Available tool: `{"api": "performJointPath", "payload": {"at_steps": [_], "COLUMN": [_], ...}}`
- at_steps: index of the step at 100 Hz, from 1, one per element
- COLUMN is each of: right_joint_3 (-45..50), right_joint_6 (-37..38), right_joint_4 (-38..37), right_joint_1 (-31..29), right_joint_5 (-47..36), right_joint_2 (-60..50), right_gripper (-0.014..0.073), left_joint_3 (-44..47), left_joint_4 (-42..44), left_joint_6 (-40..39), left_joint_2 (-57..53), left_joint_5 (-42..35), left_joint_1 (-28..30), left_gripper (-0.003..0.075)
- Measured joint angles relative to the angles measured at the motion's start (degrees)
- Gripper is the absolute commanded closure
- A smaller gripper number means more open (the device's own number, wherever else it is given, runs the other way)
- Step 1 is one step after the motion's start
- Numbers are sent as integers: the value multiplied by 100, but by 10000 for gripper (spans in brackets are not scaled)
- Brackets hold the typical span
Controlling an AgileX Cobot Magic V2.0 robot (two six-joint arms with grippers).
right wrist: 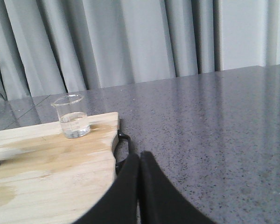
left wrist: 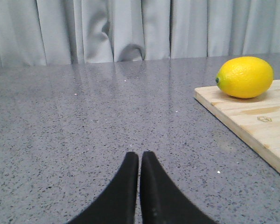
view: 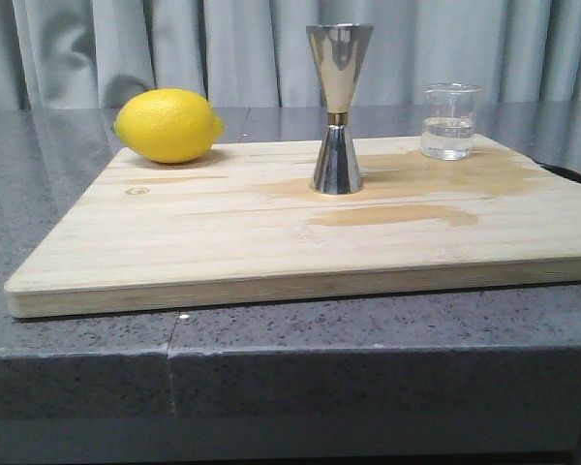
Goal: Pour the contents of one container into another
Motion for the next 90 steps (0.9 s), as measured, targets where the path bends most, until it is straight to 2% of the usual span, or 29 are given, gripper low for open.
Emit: {"api": "performJointPath", "payload": {"at_steps": [77, 90], "right_joint_3": [0, 0], "right_joint_6": [0, 0], "right_joint_4": [0, 83], "right_joint_1": [0, 0], "right_joint_5": [-10, -86], "right_joint_2": [0, 0], "right_gripper": [669, 669], "left_joint_3": [0, 0], "left_joint_4": [425, 345], "left_joint_6": [60, 60], "left_joint_2": [0, 0], "left_joint_5": [0, -301], "left_joint_1": [0, 0], "left_gripper": [739, 739]}}
